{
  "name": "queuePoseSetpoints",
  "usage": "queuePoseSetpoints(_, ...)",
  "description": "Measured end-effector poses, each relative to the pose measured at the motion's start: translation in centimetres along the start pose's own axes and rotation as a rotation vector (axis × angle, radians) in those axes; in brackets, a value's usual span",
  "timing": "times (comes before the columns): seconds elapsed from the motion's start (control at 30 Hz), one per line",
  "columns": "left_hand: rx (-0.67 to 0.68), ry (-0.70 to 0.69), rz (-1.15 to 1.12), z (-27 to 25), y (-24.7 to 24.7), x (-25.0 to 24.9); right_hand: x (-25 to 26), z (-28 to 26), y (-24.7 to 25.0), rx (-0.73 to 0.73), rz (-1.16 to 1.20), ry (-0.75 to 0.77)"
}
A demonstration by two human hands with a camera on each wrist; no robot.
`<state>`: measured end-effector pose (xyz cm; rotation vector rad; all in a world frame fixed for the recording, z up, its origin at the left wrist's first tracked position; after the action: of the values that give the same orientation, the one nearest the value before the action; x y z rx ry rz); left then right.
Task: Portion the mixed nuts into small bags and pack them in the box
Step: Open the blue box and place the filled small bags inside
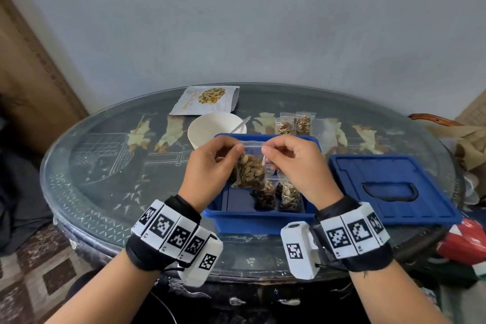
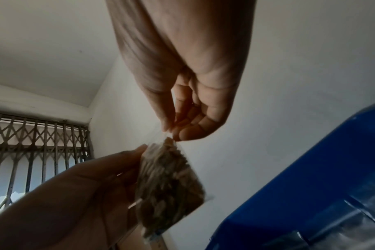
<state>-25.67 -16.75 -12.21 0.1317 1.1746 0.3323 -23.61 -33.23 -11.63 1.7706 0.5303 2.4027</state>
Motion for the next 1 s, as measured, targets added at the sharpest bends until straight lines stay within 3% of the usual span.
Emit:
queuePoseSetpoints(0.2, 0.090, 0.113, -0.077, -0.4, -0.3, 0.3, -0.6, -0.7, -0.5, -0.061, -0.061, 0.080)
queuePoseSetpoints(0.4, 0.082, 0.043, 0.033, -0.8, -0.3, 0.2, -1.0, -1.3, -0.9, -0.068, -0.099, 0.134)
queuePoseSetpoints(0.67, 0.089, -0.081, 0.100, -1.2, -0.7, 0.3, -0.8, -1.5, -1.3, 0.048, -0.131, 0.166)
queuePoseSetpoints(1.0, 0.203, -0.059, 0.087, -1.0, -0.3, 0.1, -0.6, -1.4, -1.1, 0.058, -0.193, 0.216)
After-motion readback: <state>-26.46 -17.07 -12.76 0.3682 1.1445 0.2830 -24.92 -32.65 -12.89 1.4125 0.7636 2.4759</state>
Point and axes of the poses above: each hand's wrist, its own z-axis towards the middle knuckle, its own y-axis out of the back of the hand, x = y × z, the point moved 2 cm from there along z, towards the middle knuckle, and after that the axes turned 1 degree about -z, right-handed, at the moved point
